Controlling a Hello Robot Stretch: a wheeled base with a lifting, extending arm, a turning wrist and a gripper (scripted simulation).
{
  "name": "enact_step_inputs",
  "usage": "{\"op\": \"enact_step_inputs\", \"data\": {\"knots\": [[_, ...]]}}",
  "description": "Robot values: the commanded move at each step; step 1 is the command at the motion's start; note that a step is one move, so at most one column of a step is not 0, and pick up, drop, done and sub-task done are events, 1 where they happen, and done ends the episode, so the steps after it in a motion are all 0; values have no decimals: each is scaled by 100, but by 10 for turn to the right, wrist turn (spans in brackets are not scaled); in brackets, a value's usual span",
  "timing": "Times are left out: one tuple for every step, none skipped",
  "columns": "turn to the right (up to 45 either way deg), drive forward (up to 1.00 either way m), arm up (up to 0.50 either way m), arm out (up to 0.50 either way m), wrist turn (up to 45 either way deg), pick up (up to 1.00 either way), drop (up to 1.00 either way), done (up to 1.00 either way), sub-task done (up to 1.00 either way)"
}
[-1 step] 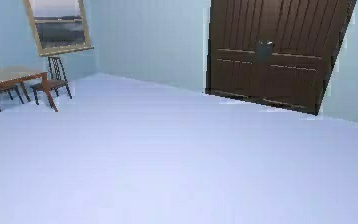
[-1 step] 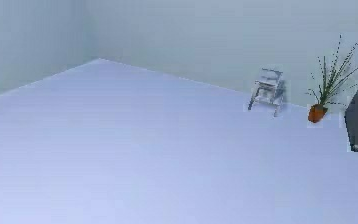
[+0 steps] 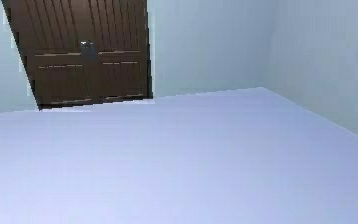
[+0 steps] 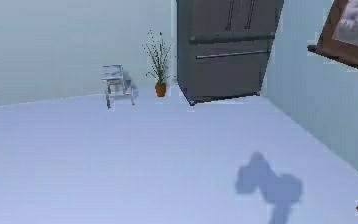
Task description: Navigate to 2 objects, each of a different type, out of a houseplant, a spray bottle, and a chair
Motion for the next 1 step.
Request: {"op": "enact_step_inputs", "data": {"knots": [[450,0,0,0,0,0,0,0,0]]}}
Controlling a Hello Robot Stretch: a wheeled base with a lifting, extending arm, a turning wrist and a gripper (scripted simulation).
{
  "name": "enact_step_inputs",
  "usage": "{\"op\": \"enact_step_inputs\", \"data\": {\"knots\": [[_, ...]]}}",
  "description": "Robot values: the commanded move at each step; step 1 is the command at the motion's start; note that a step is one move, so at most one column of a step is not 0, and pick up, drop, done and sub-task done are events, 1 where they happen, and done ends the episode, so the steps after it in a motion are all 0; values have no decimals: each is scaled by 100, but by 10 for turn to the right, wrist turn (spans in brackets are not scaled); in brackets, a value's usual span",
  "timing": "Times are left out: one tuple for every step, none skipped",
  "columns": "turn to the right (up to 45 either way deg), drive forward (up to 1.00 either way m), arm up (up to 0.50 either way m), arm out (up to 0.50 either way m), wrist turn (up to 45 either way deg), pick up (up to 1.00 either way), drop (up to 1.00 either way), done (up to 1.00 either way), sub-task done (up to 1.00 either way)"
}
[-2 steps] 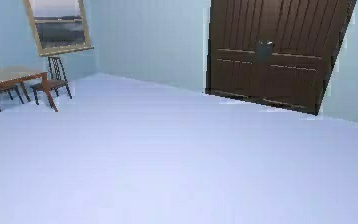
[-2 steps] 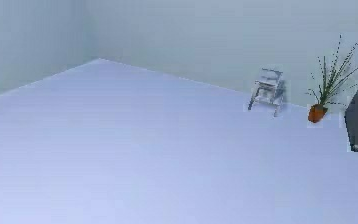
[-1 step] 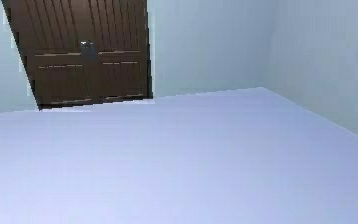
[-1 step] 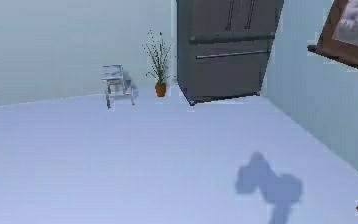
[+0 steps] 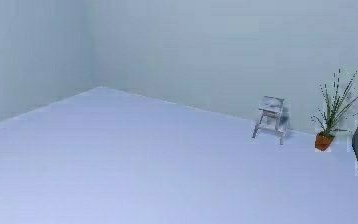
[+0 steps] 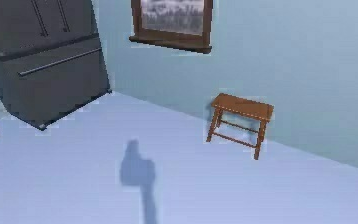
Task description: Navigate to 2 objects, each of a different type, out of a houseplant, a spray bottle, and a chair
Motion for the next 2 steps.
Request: {"op": "enact_step_inputs", "data": {"knots": [[270,0,0,0,0,0,0,0,0],[0,100,0,0,0,0,0,0,0]]}}
